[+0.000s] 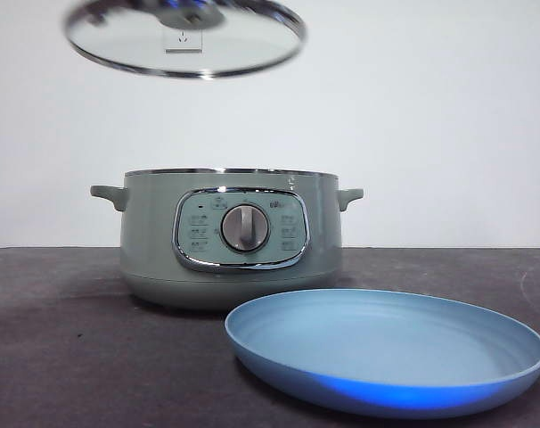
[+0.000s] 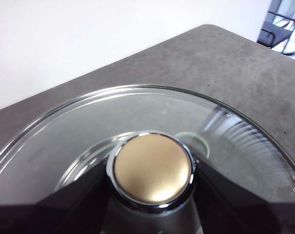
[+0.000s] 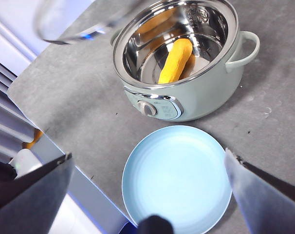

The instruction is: Take the corn out from the steamer,put the corn on the plate,close the lid

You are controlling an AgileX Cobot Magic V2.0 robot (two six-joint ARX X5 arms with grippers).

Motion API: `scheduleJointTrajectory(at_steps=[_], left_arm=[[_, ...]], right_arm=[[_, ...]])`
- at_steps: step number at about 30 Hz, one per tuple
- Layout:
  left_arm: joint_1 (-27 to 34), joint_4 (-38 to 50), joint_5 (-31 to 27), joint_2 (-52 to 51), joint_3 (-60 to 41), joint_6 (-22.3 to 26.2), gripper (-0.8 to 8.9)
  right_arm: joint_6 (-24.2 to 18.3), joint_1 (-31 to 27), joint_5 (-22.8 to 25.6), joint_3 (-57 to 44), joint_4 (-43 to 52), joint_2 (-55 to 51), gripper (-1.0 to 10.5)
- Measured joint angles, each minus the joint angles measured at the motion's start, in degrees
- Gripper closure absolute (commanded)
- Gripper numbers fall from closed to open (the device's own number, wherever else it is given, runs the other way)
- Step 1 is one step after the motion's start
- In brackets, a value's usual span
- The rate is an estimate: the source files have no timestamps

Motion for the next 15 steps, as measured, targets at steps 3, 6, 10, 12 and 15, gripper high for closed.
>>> scheduleJointTrajectory(at_steps=[3,6,10,12,15], left_arm=[[1.36,-4.11,-0.55,-4.26,0.0,1.11,8.19],[1.79,-7.26,-0.66,-9.01,0.0,1.79,8.19],[1.75,-12.37,-0.26,-15.58,0.02,2.69,8.19],[1.75,-15.1,-0.2,-18.73,0.02,2.97,8.19],[1.75,-18.45,-0.79,-22.88,0.02,3.28,8.19]], right_arm=[[0.0,0.0,0.0,0.0,0.66,0.59,3.5],[-0.02,0.0,0.0,0.0,2.38,1.33,3.5],[0.04,0.0,0.02,0.0,3.78,2.78,3.5],[0.24,0.0,0.02,0.0,5.4,3.98,3.5],[0.92,0.79,0.07,0.0,8.94,6.03,3.5]])
